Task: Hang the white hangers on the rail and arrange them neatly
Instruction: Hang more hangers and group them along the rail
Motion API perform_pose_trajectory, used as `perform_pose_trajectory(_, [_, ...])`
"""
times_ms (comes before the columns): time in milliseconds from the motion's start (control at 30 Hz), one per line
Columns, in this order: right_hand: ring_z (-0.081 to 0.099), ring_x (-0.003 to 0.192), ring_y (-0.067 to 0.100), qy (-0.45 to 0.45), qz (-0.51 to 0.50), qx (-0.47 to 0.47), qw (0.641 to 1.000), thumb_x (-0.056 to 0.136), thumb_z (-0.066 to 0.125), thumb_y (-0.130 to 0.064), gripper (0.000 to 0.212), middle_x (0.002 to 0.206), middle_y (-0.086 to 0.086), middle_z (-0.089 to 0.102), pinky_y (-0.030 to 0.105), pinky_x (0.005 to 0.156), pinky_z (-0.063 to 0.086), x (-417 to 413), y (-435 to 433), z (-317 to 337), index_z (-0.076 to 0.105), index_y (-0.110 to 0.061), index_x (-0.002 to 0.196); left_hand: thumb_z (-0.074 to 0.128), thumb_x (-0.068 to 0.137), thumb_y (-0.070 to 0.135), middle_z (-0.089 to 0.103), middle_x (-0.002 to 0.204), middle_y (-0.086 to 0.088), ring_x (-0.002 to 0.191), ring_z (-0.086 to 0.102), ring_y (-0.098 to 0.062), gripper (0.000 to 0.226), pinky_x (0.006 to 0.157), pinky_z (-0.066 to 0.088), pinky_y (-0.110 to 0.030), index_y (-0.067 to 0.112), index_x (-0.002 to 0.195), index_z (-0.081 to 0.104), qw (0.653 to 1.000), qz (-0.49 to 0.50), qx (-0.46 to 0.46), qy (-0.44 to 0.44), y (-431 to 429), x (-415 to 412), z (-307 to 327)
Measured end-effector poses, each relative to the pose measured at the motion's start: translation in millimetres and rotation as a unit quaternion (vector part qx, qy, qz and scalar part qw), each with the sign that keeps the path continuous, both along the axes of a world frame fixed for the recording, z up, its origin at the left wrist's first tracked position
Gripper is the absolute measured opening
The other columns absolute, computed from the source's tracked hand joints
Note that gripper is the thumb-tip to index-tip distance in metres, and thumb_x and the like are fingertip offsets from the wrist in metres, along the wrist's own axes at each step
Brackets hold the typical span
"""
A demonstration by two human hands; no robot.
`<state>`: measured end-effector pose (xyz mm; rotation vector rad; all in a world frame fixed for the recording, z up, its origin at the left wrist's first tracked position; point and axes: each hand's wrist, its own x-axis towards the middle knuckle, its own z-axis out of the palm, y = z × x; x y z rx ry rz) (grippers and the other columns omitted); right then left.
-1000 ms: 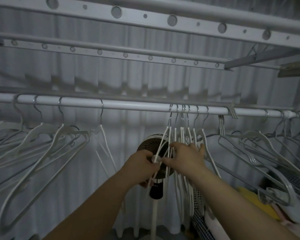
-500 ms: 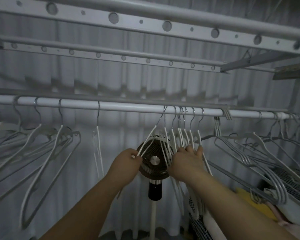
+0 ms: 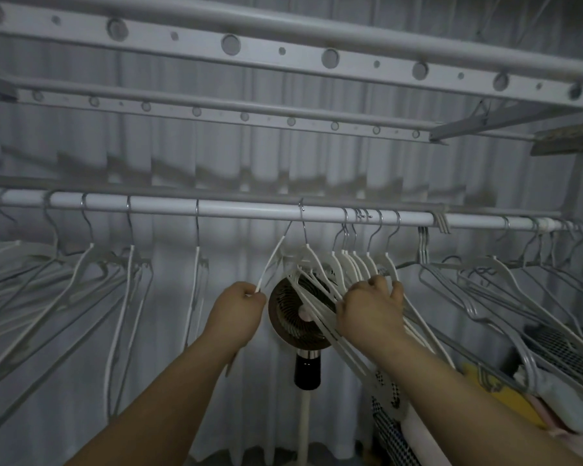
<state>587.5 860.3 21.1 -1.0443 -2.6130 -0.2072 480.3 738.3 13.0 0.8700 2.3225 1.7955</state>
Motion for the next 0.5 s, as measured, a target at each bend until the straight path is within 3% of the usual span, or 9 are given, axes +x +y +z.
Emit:
perform_pose_trajectory(133, [0.029, 0.131, 0.024, 0.024, -0.006, -0.012, 1.000, 0.095, 0.034, -0.022, 0.033, 0.121, 0.004, 0.057, 0.044, 0.116, 0.007, 2.6, 2.2, 4.9, 0.063, -0.010, 0.105, 0.044, 0.089, 0.007, 0.042, 0.059, -0.001, 0.049, 0.035, -0.013, 0.009, 0.044, 0.024, -0.023, 0.009, 0.090, 0.053, 1.000, 0.013, 0.020, -0.007, 1.6, -5.6, 0.9])
perform_pose_trajectory(233, [0.029, 0.131, 0.024, 0.008, -0.014, -0.018, 1.000, 0.095, 0.034, -0.023, 0.034, 0.123, 0.006, 0.056, 0.044, 0.115, 0.008, 1.1, 3.1, 7.5, 0.061, -0.009, 0.108, 0.044, 0.088, 0.006, 0.041, 0.057, -0.002, 0.048, 0.034, -0.014, 0.011, 0.044, 0.024, -0.023, 0.010, 0.081, 0.053, 1.000, 0.015, 0.020, 0.002, 1.2, -9.0, 0.7])
perform_pose_trajectory(500, [0.026, 0.133, 0.026, -0.033, -0.017, -0.031, 0.999, 0.093, 0.037, -0.024, 0.033, 0.128, 0.007, 0.053, 0.045, 0.114, 0.015, -8.2, 6.1, 28.0, 0.059, -0.010, 0.112, 0.048, 0.085, 0.007, 0.041, 0.058, 0.002, 0.051, 0.038, -0.012, 0.006, 0.048, 0.030, -0.023, 0.009, 0.086, 0.054, 0.999, 0.017, 0.030, 0.039, 0.2, -18.4, -4.6])
